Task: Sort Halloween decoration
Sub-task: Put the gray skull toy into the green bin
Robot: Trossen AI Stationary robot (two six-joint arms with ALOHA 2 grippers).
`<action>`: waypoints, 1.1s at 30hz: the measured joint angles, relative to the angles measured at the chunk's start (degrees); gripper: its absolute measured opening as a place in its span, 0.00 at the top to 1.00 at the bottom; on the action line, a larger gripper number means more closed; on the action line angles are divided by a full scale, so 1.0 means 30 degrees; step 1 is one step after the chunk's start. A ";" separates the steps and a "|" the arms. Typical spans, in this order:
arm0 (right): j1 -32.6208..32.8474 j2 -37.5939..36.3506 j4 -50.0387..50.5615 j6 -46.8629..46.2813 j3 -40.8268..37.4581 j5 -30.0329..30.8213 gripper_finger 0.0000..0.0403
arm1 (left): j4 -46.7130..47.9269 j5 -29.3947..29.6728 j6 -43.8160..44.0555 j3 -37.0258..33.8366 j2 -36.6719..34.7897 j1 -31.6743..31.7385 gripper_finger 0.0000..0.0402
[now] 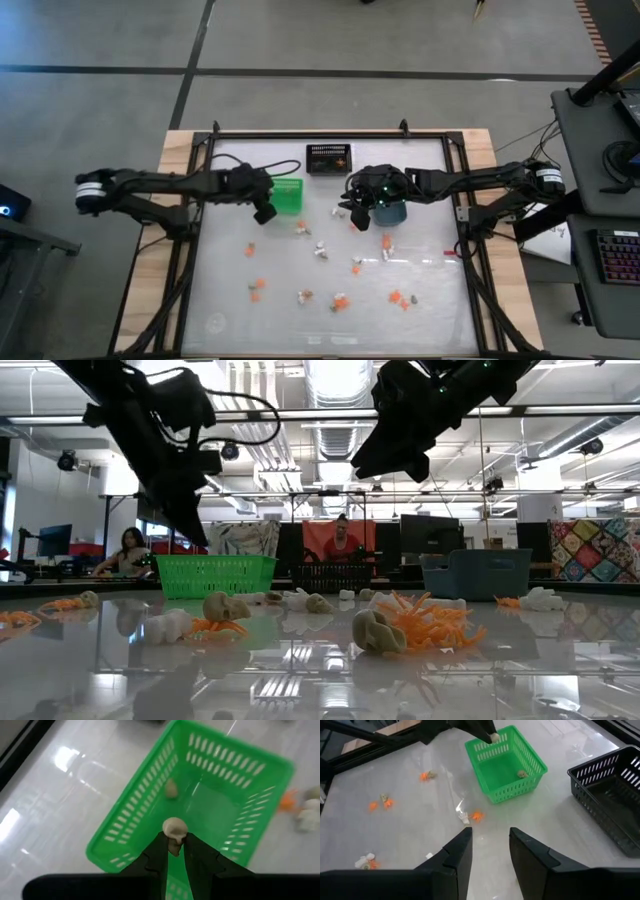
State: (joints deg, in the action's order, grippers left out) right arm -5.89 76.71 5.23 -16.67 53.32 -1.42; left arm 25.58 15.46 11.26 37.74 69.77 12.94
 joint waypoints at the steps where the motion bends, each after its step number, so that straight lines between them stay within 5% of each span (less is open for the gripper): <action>1: 0.0000 0.0000 0.0000 -0.0050 0.0000 0.0002 0.71 | 0.0004 0.0000 -0.0090 0.0000 0.0174 0.0091 0.91; 19: 0.0000 0.0000 0.0003 -0.0939 0.0000 0.0002 0.68 | -0.0084 0.1362 -0.0749 0.0299 0.1372 0.0229 0.90; 33: 0.0000 0.0000 0.0065 -0.2960 0.0326 -0.0034 0.67 | -0.0171 0.1548 -0.1110 0.0306 0.1372 0.0229 0.75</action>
State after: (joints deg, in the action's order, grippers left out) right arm -5.89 76.71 5.43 -25.55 54.30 -1.52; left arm 25.07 20.11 7.93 38.65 73.89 13.63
